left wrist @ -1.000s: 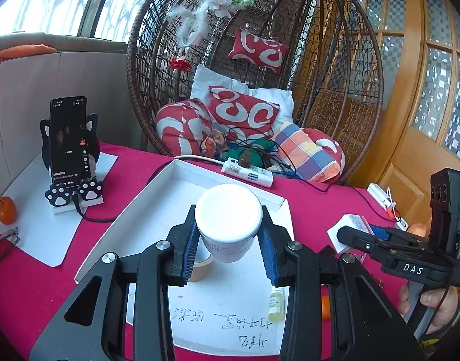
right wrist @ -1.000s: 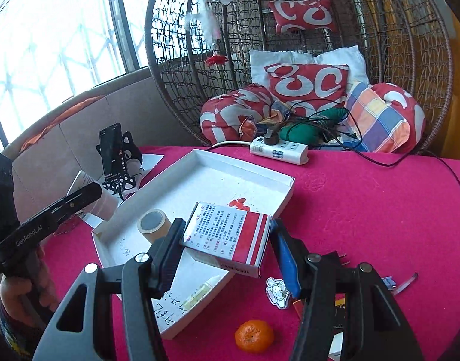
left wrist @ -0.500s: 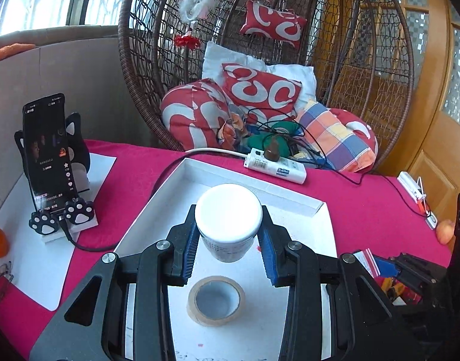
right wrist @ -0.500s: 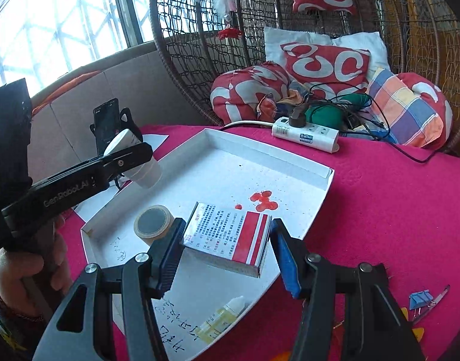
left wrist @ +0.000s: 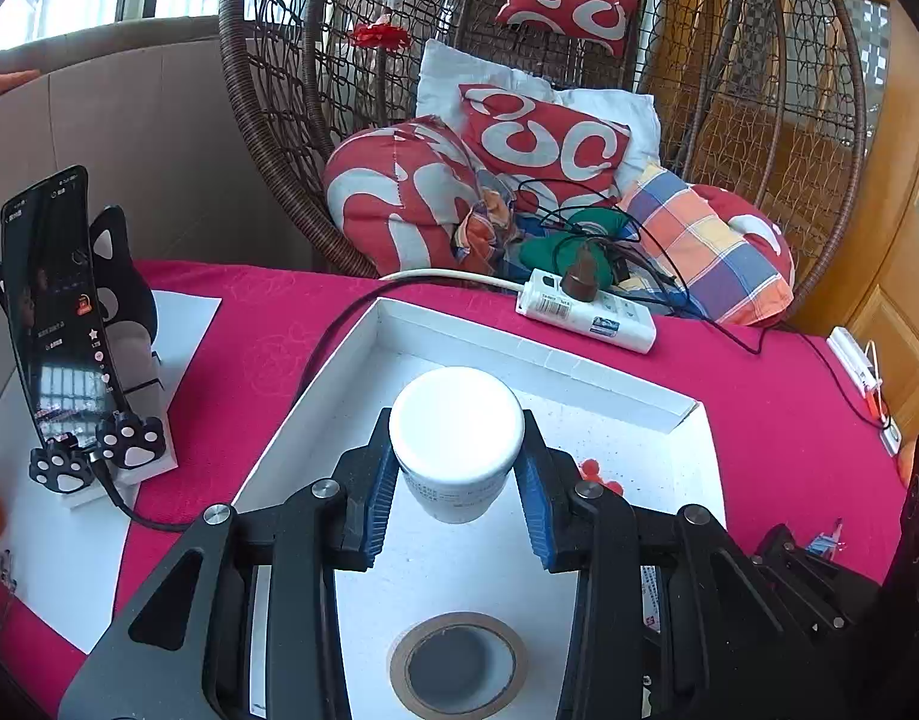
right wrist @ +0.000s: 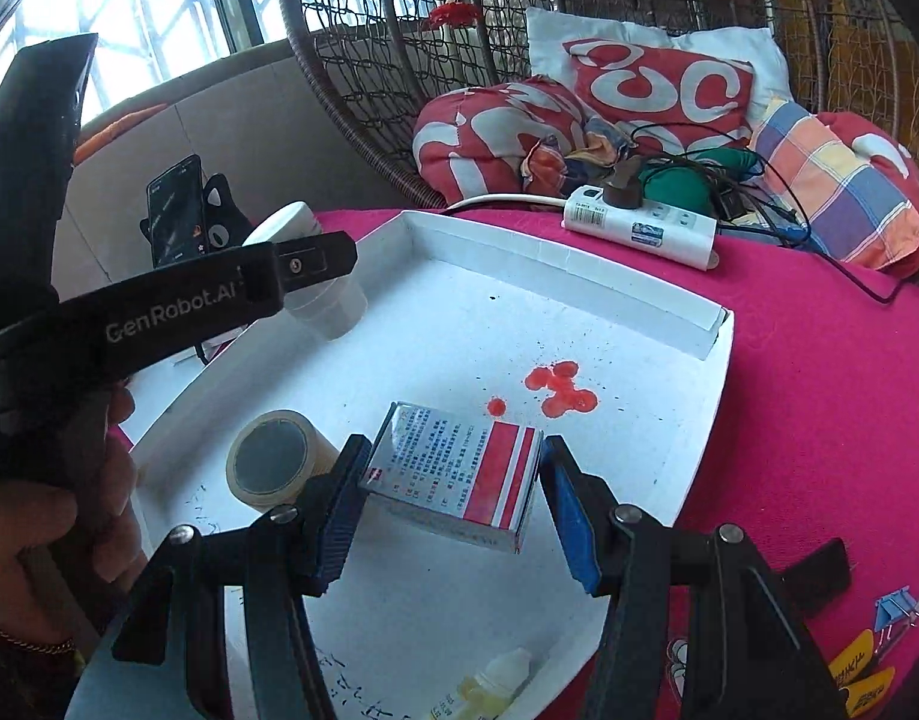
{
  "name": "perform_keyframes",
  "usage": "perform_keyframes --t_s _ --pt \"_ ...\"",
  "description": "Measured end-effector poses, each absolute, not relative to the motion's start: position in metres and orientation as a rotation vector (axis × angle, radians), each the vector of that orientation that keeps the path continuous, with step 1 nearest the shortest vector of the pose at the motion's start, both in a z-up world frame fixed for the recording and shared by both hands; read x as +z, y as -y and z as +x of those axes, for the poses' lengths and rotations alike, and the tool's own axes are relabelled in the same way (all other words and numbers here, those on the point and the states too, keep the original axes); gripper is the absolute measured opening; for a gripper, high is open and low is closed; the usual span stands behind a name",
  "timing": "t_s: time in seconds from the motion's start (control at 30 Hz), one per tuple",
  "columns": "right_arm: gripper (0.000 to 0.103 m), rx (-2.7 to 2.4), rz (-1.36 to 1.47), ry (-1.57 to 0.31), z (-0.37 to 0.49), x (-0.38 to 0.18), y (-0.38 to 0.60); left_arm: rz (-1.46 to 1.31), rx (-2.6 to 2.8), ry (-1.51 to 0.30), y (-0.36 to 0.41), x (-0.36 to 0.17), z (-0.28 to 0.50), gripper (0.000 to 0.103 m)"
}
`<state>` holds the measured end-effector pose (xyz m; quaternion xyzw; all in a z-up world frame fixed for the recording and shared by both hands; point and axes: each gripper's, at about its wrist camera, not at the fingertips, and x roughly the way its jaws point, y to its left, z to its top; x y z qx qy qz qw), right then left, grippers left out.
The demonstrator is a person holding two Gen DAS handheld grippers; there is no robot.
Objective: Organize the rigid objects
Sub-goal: 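Lower the cup and box into the tray and open both grippers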
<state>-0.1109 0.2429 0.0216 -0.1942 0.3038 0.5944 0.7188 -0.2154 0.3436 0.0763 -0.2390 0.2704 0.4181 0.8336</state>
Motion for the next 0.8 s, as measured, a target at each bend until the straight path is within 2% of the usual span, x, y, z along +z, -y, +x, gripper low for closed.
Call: perform_keyframes --t_s 0.07,0.13,0.17,0.2,0.27,0.57,0.8 --pt "0.059 1.309 -0.432 -0.665 -0.112 0.02 -0.243 -0.501 0.903 -0.57 -0.344 0.077 -0.215 0.036" --pt "0.059 1.314 -0.427 -0.653 -0.115 0.021 -0.242 -0.508 0.917 -0.558 -0.345 0.078 -0.218 0.045" --pt "0.063 1.316 -0.42 -0.643 -0.116 0.022 -0.24 -0.515 0.925 -0.547 -0.345 0.079 -0.22 0.066" --pt "0.082 1.318 -0.416 -0.631 -0.117 0.024 -0.239 -0.522 0.932 -0.533 -0.345 0.08 -0.223 0.09" --pt "0.103 1.321 -0.401 -0.588 -0.12 0.029 -0.233 -0.522 0.966 -0.502 -0.342 0.085 -0.231 0.103" --pt "0.103 1.271 -0.224 -0.421 -0.099 0.076 -0.157 -0.446 0.902 -0.355 -0.281 0.119 -0.255 0.103" --pt "0.103 1.151 -0.048 -0.366 -0.053 0.105 -0.085 -0.406 0.705 -0.375 -0.22 0.123 -0.23 0.103"
